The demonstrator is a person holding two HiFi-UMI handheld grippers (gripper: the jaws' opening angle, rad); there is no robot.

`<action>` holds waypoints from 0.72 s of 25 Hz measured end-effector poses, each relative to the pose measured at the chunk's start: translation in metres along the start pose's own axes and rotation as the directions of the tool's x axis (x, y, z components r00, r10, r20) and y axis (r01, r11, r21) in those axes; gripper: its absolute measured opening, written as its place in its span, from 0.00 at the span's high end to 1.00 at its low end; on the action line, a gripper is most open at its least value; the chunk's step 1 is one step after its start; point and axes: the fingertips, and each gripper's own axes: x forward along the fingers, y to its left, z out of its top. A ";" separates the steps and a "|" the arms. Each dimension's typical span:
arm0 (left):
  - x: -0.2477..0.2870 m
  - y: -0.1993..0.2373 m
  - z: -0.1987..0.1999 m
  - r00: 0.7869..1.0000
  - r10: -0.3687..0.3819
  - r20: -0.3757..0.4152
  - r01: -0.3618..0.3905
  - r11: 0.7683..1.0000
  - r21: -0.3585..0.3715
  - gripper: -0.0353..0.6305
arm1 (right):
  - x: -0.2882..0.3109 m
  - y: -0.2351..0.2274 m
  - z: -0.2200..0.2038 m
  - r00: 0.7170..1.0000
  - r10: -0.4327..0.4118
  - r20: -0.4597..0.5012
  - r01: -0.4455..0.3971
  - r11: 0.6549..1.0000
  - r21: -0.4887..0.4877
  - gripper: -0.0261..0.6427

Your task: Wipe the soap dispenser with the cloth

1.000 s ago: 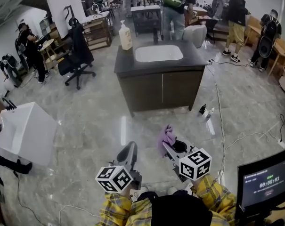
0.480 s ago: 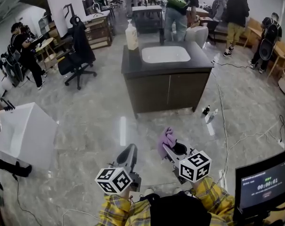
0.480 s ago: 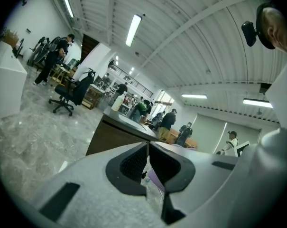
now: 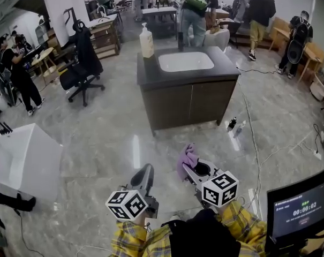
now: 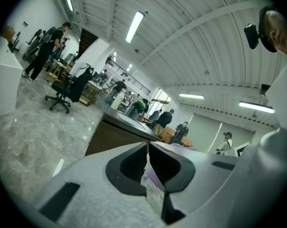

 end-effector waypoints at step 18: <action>0.057 0.035 0.022 1.000 0.017 0.004 -0.017 0.999 -0.041 0.92 | 0.055 -0.043 0.026 1.000 0.018 -0.024 -0.018 1.000 -0.016 0.84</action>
